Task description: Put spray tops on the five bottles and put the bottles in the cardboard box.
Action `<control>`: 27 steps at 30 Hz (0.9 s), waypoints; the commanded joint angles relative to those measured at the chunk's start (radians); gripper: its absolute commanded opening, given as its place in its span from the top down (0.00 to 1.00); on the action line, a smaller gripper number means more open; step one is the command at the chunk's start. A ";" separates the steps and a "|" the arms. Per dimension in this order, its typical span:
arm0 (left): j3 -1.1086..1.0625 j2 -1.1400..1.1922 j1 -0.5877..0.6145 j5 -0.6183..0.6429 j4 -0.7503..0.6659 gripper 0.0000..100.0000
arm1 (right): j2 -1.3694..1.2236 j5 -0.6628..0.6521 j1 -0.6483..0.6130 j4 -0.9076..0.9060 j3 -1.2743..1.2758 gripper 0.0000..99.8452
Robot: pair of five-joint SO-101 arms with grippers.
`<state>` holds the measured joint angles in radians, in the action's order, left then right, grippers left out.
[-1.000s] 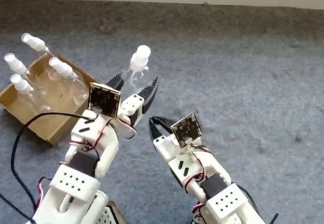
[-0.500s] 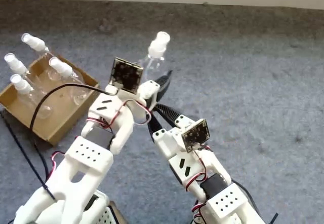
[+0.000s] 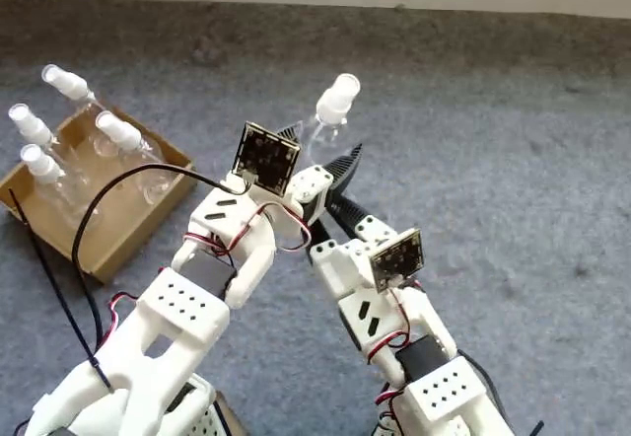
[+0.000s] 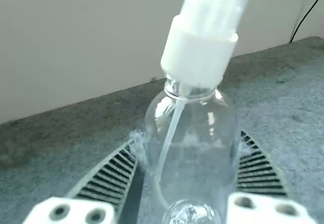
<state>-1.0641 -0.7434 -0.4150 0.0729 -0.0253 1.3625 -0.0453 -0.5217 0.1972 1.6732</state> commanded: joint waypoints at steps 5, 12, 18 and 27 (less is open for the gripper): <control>0.041 -0.008 -0.019 0.011 -0.021 0.86 | 0.002 -0.003 0.076 0.016 0.104 1.00; 0.039 -0.085 -0.038 0.014 -0.020 0.86 | 0.002 -0.003 0.076 0.015 0.104 1.00; 0.036 -0.176 -0.101 0.012 0.041 0.86 | 0.002 -0.003 0.018 0.015 0.104 1.00; 0.002 -0.183 -0.113 0.012 0.077 0.86 | 0.002 -0.003 0.035 0.015 0.104 1.00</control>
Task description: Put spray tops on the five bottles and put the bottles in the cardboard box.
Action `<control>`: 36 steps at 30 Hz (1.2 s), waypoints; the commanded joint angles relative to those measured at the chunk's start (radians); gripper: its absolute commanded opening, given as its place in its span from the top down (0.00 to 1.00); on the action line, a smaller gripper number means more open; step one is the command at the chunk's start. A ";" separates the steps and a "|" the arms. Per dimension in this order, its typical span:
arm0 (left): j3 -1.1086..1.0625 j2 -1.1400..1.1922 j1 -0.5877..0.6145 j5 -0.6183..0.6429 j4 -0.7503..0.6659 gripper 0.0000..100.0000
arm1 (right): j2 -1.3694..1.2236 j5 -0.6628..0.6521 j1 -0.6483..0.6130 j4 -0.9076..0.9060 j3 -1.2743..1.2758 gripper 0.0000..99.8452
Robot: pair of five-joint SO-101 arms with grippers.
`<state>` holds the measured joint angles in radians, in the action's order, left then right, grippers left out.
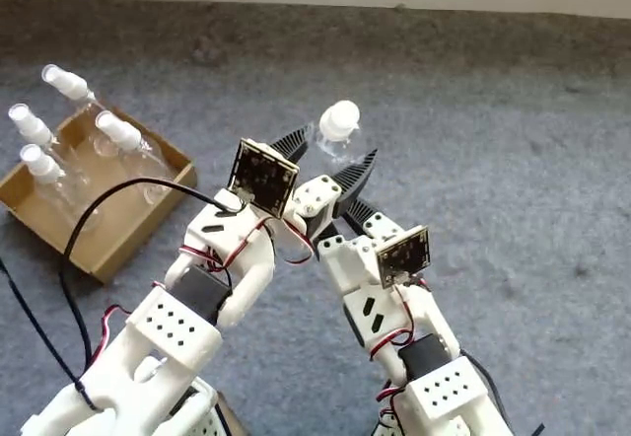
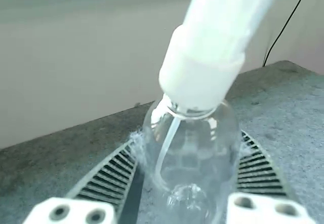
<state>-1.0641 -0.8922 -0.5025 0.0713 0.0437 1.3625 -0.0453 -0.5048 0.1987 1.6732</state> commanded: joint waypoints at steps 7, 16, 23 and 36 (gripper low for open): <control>-0.005 -0.035 -0.018 0.014 0.008 0.86 | 0.002 -0.003 0.094 0.013 0.104 1.00; -0.007 -0.035 -0.016 0.014 0.008 0.86 | 0.002 -0.005 0.127 0.012 0.104 1.00; -0.007 -0.035 -0.008 0.011 0.008 0.86 | 0.002 -0.005 0.142 0.004 0.104 1.00; 0.108 -0.033 0.177 0.009 0.069 0.86 | 0.008 -0.011 0.004 -0.234 0.113 1.00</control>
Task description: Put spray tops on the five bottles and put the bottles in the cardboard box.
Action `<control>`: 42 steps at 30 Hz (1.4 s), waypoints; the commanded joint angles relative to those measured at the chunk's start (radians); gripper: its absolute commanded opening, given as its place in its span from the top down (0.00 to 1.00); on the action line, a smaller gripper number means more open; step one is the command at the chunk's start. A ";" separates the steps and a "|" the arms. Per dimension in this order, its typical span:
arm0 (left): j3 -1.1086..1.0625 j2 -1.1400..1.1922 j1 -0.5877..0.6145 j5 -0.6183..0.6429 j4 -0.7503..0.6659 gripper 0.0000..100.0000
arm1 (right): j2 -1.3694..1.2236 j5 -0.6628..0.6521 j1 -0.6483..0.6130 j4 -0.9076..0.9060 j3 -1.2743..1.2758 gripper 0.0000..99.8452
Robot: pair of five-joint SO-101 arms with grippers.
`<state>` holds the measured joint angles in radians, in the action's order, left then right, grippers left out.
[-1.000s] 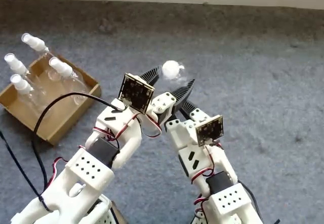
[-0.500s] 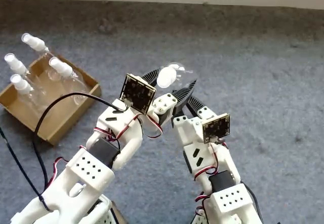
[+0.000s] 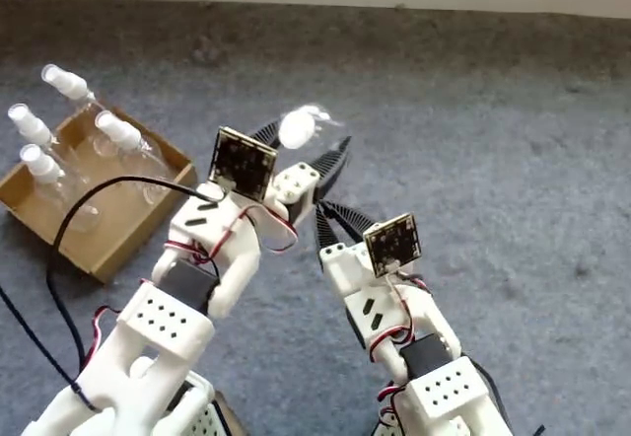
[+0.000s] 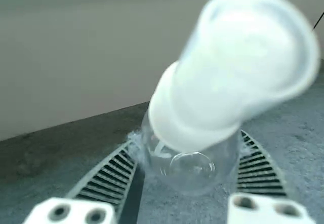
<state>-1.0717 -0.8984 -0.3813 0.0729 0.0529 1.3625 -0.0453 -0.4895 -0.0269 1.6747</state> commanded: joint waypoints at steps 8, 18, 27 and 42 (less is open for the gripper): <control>0.435 -0.027 0.162 0.006 0.519 0.86 | 0.004 -0.011 -0.012 -0.008 0.111 1.00; 0.630 -0.027 0.329 -0.196 0.812 0.86 | 0.002 -0.011 -0.012 -0.010 0.111 1.00; 0.777 -0.016 0.638 -0.195 0.899 0.86 | 0.004 -0.011 -0.012 -0.042 0.111 1.00; 1.086 0.328 0.845 -0.193 1.057 0.86 | 0.004 -0.011 -0.012 -0.048 0.111 1.00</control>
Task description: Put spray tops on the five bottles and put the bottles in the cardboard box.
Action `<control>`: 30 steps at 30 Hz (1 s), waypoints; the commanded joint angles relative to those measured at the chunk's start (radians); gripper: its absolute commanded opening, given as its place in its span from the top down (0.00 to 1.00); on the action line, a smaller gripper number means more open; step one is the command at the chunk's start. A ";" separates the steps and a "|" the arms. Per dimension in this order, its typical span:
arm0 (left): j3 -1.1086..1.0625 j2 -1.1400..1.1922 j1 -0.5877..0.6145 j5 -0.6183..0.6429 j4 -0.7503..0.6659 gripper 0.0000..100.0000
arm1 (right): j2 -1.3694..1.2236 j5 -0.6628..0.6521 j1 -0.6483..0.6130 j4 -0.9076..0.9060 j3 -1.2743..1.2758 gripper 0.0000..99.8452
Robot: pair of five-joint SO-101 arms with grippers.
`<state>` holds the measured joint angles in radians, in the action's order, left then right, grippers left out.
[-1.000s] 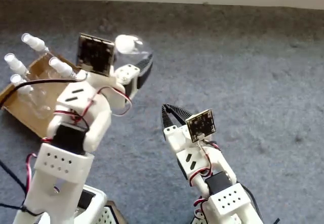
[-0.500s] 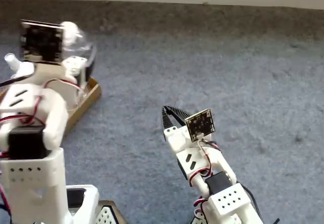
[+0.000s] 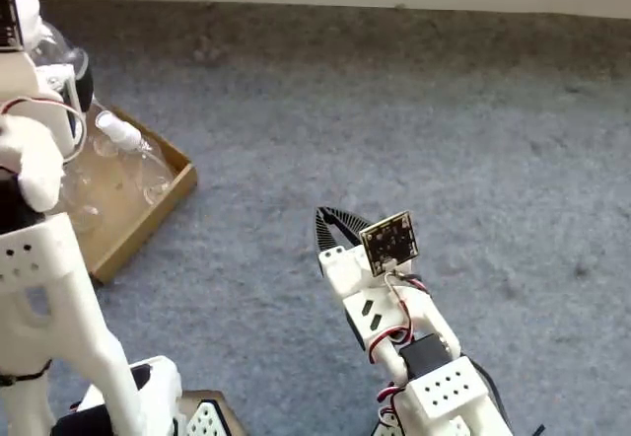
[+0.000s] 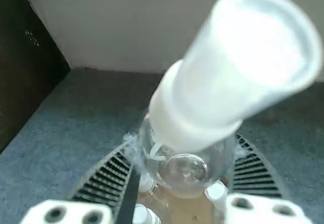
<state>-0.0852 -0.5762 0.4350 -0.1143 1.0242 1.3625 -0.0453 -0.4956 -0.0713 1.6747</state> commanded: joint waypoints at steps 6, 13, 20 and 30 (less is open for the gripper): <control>0.002 -0.019 0.030 -0.012 0.092 0.86 | 0.004 -0.011 -0.005 -0.004 0.111 1.00; -0.219 -0.162 0.056 -0.012 0.089 0.86 | 0.004 -0.011 -0.005 -0.005 0.111 1.00; -0.521 -0.308 0.056 -0.011 -0.074 0.86 | 0.004 -0.011 -0.005 -0.005 0.111 1.00; -0.791 -0.335 0.127 -0.008 -0.296 0.86 | 0.002 -0.011 -0.005 -0.005 0.111 1.00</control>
<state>-0.8309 -0.8738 0.5363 -0.1143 0.7986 1.3625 -0.0453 -0.4956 -0.0713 1.6747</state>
